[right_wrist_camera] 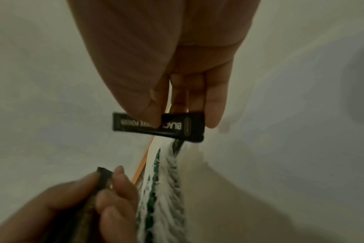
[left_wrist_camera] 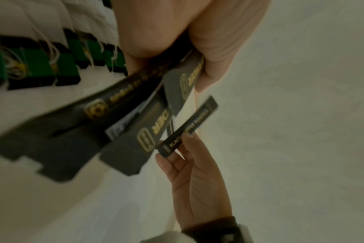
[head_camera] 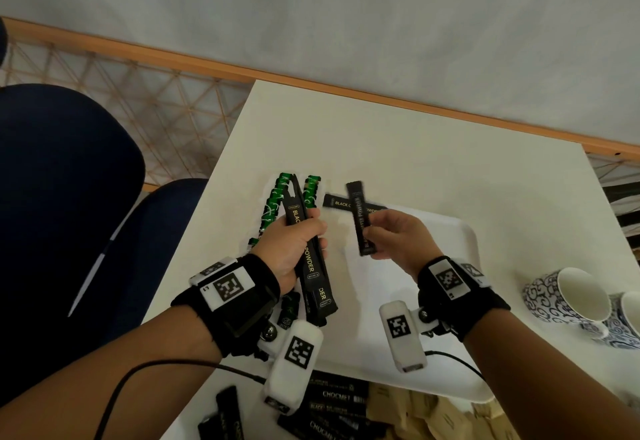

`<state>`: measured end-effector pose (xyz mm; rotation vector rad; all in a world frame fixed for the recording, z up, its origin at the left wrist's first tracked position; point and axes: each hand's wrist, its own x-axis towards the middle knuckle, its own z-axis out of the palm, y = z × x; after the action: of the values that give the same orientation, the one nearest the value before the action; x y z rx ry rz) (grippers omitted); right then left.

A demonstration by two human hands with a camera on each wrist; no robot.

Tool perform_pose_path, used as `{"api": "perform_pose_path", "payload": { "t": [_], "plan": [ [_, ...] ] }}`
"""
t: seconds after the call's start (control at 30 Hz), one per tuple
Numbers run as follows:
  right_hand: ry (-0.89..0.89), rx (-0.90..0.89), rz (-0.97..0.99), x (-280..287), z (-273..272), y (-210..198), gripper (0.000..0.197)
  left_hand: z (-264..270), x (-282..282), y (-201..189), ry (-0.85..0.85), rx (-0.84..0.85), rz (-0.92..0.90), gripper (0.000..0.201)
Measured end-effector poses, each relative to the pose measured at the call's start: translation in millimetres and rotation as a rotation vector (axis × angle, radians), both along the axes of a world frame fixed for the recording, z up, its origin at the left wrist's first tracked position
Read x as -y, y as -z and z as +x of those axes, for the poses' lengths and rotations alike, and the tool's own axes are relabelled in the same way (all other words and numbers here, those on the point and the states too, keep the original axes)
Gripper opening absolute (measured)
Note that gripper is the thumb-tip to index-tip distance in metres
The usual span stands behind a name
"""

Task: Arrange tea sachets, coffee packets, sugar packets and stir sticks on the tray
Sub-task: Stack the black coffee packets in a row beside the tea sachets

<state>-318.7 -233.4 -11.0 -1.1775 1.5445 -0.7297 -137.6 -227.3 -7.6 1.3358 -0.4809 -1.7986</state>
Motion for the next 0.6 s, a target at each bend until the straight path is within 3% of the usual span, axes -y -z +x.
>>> {"api": "perform_pose_path", "payload": {
  "t": [0.1, 0.23, 0.33, 0.5, 0.6],
  "plan": [
    [0.050, 0.210, 0.071, 1, 3, -3, 0.009, 1, -1, -1, 0.037, 0.026, 0.012, 0.021],
    [0.067, 0.367, 0.118, -1, 8, -4, 0.012, -3, -5, -2, 0.083, 0.046, 0.004, 0.021],
    [0.057, 0.375, 0.100, -4, 7, -4, 0.012, -4, -6, -3, 0.072, 0.082, -0.012, 0.016],
    [0.260, 0.417, -0.027, 1, -16, -10, 0.012, 0, -5, -4, 0.112, 0.153, -0.035, 0.015],
    [0.217, 0.338, -0.045, 3, -31, -14, 0.016, 1, -6, -4, 0.144, 0.173, -0.043, 0.017]
  ]
}}
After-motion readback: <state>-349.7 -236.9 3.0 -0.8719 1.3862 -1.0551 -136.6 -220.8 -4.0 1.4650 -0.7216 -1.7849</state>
